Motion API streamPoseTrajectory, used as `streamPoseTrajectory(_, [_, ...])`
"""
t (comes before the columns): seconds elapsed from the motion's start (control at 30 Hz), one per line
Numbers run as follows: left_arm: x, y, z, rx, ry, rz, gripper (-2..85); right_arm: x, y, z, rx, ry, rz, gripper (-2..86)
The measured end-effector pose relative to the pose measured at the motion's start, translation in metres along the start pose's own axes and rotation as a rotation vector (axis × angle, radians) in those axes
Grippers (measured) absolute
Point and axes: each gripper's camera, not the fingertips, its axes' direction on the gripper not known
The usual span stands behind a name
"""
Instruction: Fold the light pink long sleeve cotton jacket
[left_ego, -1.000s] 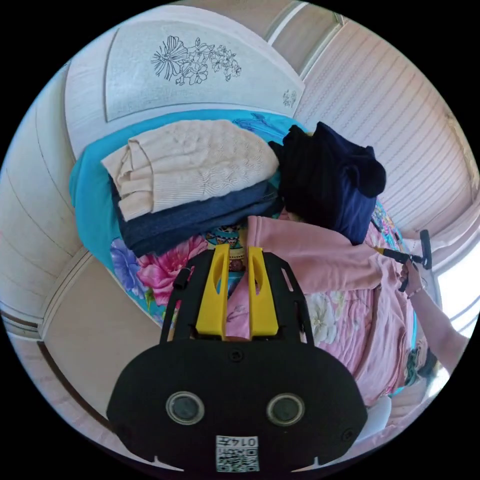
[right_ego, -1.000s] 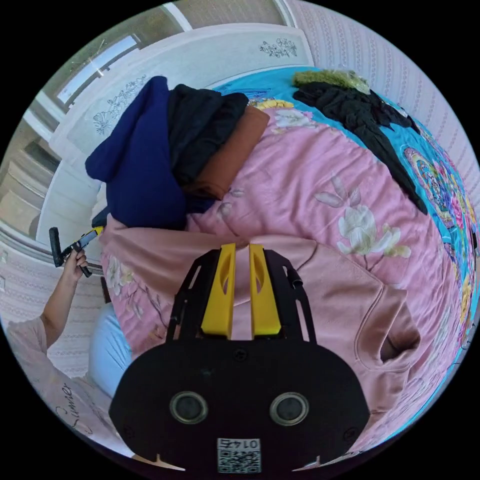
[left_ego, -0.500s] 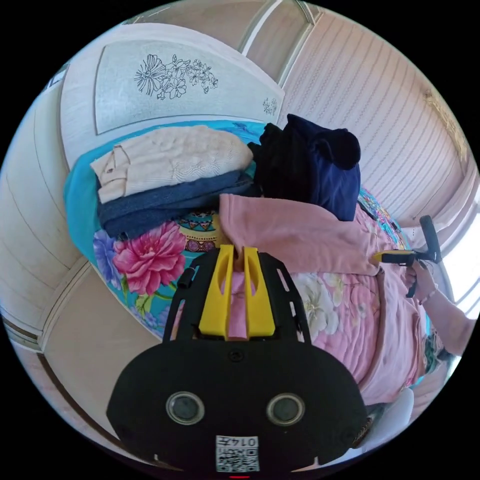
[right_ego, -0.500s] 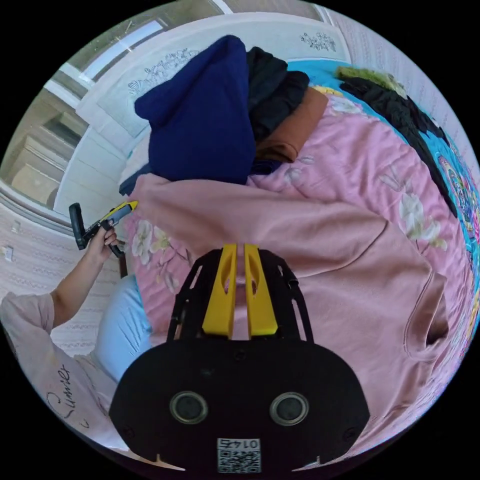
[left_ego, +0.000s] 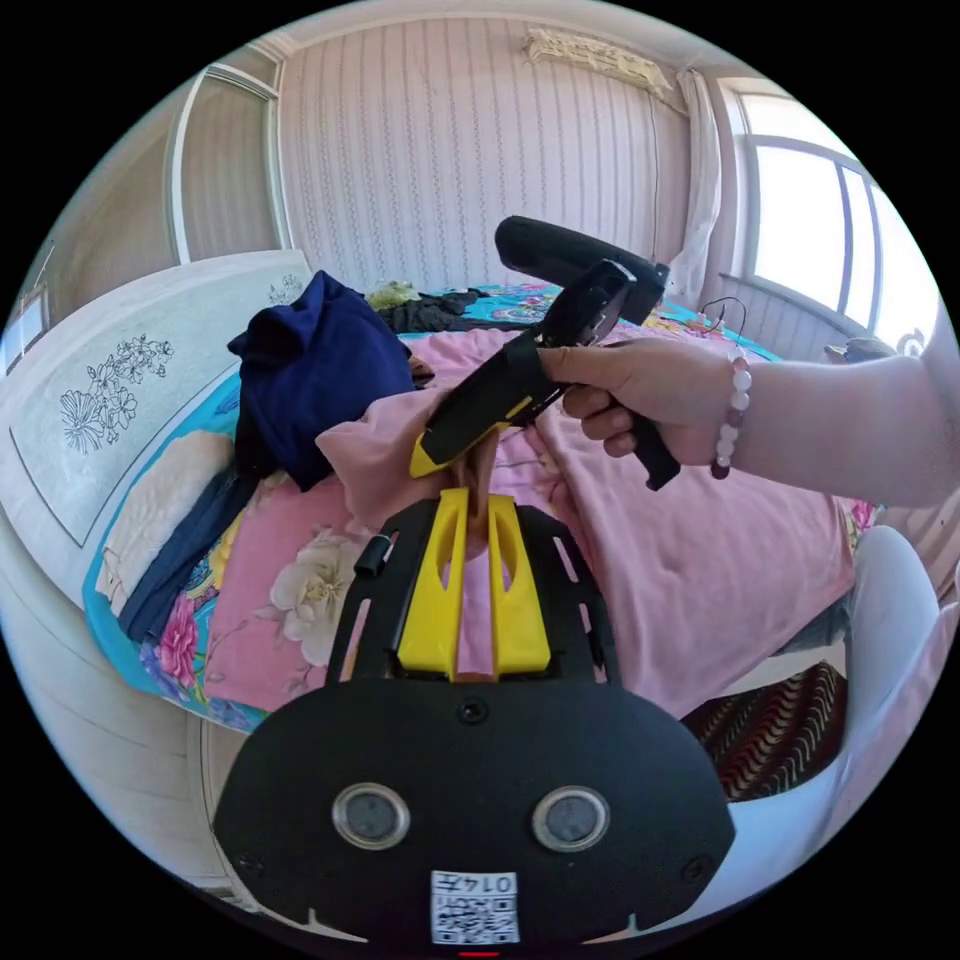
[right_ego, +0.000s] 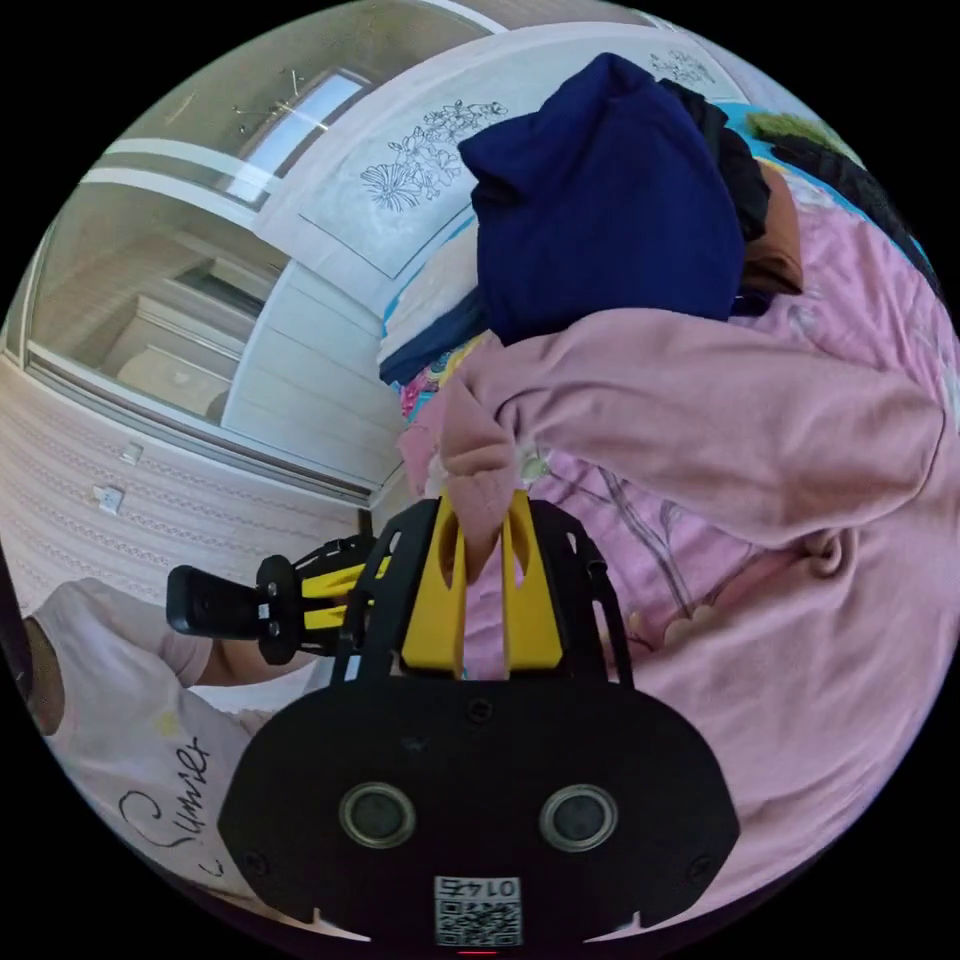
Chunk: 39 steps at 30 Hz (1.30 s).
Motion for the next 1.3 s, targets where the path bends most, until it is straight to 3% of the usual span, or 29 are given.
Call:
streamPoseTrajectory(0.23, [0.087, -0.022, -0.012, 0.224, 0.318, 0.084, 4.0, -0.012, 0.145, -0.156, 0.348, -0.137, -0.002, 4.8])
streamPoseTrajectory(0.4, [0.186, -0.049, -0.007, 0.347, 0.586, 0.273, 4.0, -0.043, 0.277, -0.261, 0.549, 0.026, 0.052, 4.4])
streamPoseTrajectory(0.57, [0.3, -0.035, 0.038, 0.24, 0.772, 0.425, 4.4, -0.041, 0.4, -0.3, 0.566, 0.189, 0.321, 4.6])
streamPoseTrajectory(0.77, [0.367, 0.006, 0.106, -0.049, 0.829, 0.45, 6.0, 0.007, 0.491, -0.286, 0.509, 0.116, 0.636, 5.4])
streamPoseTrajectory(1.0, [0.354, 0.029, 0.151, -0.114, 0.754, 0.384, 6.4, 0.007, 0.571, -0.299, 0.426, 0.122, 0.863, 5.6])
streamPoseTrajectory(1.13, [0.365, 0.022, 0.168, -0.021, 0.661, 0.422, 7.0, -0.025, 0.611, -0.336, 0.587, 0.353, 0.866, 6.8])
streamPoseTrajectory(1.23, [0.389, 0.002, 0.185, 0.008, 0.661, 0.458, 9.7, -0.046, 0.646, -0.361, 0.758, 0.614, 0.913, 11.9])
streamPoseTrajectory(1.3, [0.409, -0.013, 0.195, 0.021, 0.67, 0.503, 11.5, -0.052, 0.671, -0.373, 0.83, 0.679, 0.973, 14.8])
